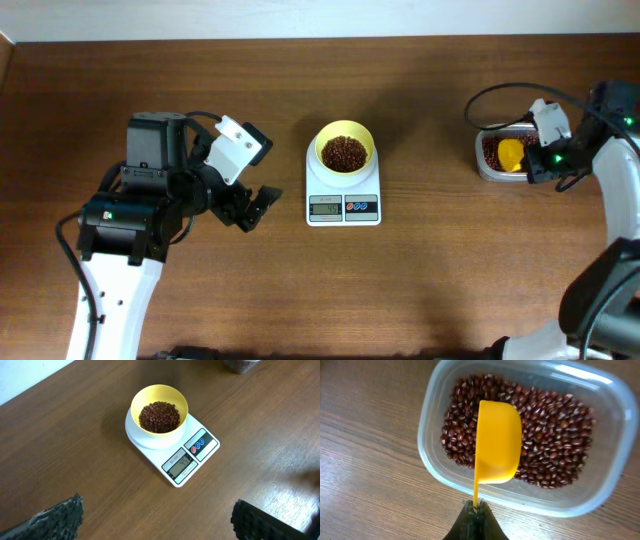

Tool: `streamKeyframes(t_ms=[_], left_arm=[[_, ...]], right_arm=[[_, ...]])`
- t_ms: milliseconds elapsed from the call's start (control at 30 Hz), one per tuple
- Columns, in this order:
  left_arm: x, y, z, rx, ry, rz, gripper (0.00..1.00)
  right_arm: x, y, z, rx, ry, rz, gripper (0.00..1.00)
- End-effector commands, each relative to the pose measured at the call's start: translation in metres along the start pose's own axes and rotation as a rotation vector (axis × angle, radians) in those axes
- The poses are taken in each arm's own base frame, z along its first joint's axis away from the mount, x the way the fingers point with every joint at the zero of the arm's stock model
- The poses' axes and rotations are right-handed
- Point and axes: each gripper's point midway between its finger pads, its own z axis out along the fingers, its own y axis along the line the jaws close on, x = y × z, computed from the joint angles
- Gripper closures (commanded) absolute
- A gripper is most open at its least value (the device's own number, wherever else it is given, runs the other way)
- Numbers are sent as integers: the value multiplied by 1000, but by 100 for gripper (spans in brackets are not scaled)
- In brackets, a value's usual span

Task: Scoop item into bowl and weigh 50g on scale
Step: 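Return the scoop to the tub and dip it into the beans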

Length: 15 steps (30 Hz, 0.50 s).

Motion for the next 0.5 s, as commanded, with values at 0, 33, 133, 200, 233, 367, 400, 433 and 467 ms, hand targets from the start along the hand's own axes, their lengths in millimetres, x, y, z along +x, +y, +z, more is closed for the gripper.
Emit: streamKeyframes(t_ms=[0, 33, 133, 200, 233, 367, 400, 433, 467], left_arm=[[-6, 2, -5, -16, -16, 20, 1], [-6, 2, -5, -16, -16, 20, 1], [-6, 2, -5, -16, -16, 20, 1], [-6, 2, -5, -17, -16, 20, 1], [-6, 2, -5, -16, -16, 20, 1], [-6, 2, -5, -16, -16, 20, 1], [-6, 2, -5, -16, -16, 20, 1], [-6, 2, -5, -16, -16, 20, 1], [-6, 2, -5, -16, -16, 20, 1]], right_arm=[[-1, 17, 11, -90, -8, -4, 96], [-4, 21, 11, -110, -19, -7, 96], [-6, 24, 11, -126, -28, -4, 96], [-6, 24, 11, -126, -28, 16, 96], [-6, 24, 11, -125, -27, 16, 96], [-13, 35, 9, -192, -69, 19, 96], [-14, 37, 8, -210, -80, 36, 96], [-15, 35, 6, -219, -86, 69, 96], [-14, 32, 6, -217, -88, 98, 96]])
